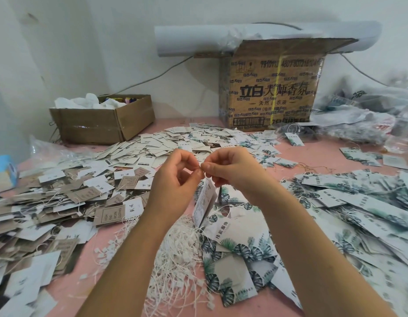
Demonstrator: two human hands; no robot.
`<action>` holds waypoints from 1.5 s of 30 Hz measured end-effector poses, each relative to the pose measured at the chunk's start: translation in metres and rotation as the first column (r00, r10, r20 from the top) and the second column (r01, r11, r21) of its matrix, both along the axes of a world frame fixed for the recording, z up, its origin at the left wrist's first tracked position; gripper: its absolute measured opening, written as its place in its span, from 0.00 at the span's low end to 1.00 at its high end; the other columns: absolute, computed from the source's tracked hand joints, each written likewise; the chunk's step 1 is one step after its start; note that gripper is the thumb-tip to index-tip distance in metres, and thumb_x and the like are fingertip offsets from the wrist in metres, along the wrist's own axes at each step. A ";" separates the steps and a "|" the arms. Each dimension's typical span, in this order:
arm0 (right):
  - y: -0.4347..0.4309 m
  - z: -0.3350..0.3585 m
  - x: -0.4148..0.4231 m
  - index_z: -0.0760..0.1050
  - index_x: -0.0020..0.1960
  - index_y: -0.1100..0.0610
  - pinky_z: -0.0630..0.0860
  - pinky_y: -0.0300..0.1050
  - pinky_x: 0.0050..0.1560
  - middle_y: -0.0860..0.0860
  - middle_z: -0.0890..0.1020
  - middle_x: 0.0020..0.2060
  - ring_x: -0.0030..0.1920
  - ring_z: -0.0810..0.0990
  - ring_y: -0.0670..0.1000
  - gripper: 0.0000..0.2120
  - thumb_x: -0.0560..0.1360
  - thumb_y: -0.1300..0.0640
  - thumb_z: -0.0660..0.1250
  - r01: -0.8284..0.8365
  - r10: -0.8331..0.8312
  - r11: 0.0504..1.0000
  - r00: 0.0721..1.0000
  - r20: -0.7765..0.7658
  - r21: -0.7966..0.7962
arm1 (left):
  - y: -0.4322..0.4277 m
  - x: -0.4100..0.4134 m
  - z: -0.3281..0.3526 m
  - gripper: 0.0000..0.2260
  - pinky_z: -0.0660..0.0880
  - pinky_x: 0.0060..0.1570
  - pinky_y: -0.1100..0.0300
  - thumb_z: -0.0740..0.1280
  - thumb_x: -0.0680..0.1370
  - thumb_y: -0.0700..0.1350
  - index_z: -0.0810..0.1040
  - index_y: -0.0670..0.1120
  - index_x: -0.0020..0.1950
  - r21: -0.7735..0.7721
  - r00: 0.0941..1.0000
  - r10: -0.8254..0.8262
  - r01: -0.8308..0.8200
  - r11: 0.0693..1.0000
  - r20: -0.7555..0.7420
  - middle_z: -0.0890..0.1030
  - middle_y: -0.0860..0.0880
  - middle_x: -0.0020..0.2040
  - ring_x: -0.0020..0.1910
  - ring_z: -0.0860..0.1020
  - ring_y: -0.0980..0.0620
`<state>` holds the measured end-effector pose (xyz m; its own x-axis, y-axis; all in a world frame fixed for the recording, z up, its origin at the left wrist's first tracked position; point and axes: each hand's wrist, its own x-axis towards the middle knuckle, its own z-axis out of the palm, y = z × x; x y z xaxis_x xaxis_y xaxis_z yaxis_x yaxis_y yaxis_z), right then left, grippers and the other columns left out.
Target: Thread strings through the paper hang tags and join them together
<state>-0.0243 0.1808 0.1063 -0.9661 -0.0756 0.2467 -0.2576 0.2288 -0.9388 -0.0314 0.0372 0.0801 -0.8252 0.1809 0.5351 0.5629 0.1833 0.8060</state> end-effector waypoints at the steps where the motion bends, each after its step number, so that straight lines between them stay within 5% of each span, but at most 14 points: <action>1: -0.001 0.000 0.000 0.76 0.37 0.58 0.73 0.38 0.32 0.50 0.77 0.28 0.27 0.73 0.45 0.07 0.73 0.64 0.68 0.002 -0.002 1.000 1.000 0.003 0.010 | 0.000 0.000 0.000 0.12 0.74 0.35 0.55 0.68 0.75 0.37 0.71 0.53 0.41 -0.003 1.000 0.004 -0.004 1.000 -0.001 0.79 0.49 0.39 0.34 0.74 0.44; 7: -0.002 0.000 0.001 0.77 0.36 0.58 0.71 0.39 0.32 0.48 0.77 0.27 0.28 0.71 0.45 0.06 0.72 0.64 0.68 -0.029 0.029 0.995 1.000 -0.009 -0.094 | -0.003 -0.001 0.003 0.11 0.73 0.32 0.66 0.68 0.74 0.35 0.72 0.52 0.43 0.100 0.997 -0.065 0.059 0.993 0.050 0.81 0.51 0.36 0.29 0.74 0.58; 17: -0.009 0.000 0.002 0.76 0.36 0.60 0.74 0.35 0.32 0.47 0.77 0.25 0.27 0.74 0.44 0.08 0.73 0.67 0.65 -0.136 0.140 0.959 0.990 -0.004 -0.250 | -0.007 -0.001 0.004 0.05 0.72 0.28 0.69 0.70 0.67 0.47 0.78 0.48 0.41 0.194 0.991 -0.076 0.054 0.980 0.106 0.81 0.54 0.31 0.26 0.74 0.60; 35: -0.009 0.002 0.004 0.76 0.35 0.59 0.76 0.36 0.32 0.47 0.77 0.26 0.28 0.75 0.45 0.08 0.72 0.67 0.66 -0.169 0.173 0.960 0.985 -0.001 -0.224 | -0.008 -0.006 -0.001 0.10 0.68 0.25 0.72 0.69 0.65 0.53 0.79 0.47 0.39 0.164 0.986 -0.070 0.045 0.986 0.154 0.81 0.55 0.29 0.25 0.73 0.63; 41: -0.020 -0.003 0.002 0.72 0.37 0.58 0.75 0.37 0.31 0.49 0.75 0.28 0.27 0.72 0.44 0.10 0.76 0.67 0.62 -0.034 0.027 0.988 0.999 -0.046 -0.148 | -0.007 -0.010 -0.007 0.16 0.65 0.26 0.70 0.65 0.64 0.64 0.77 0.53 0.40 0.056 0.995 0.029 -0.035 0.998 0.099 0.77 0.61 0.30 0.25 0.68 0.63; 45: -0.022 -0.003 0.001 0.71 0.37 0.57 0.74 0.33 0.29 0.50 0.75 0.28 0.25 0.72 0.40 0.11 0.76 0.68 0.63 0.045 -0.054 0.996 0.992 -0.116 -0.080 | -0.006 -0.013 -0.011 0.18 0.65 0.28 0.65 0.63 0.65 0.67 0.75 0.55 0.42 0.017 0.994 0.055 -0.057 0.998 0.098 0.76 0.54 0.35 0.25 0.68 0.61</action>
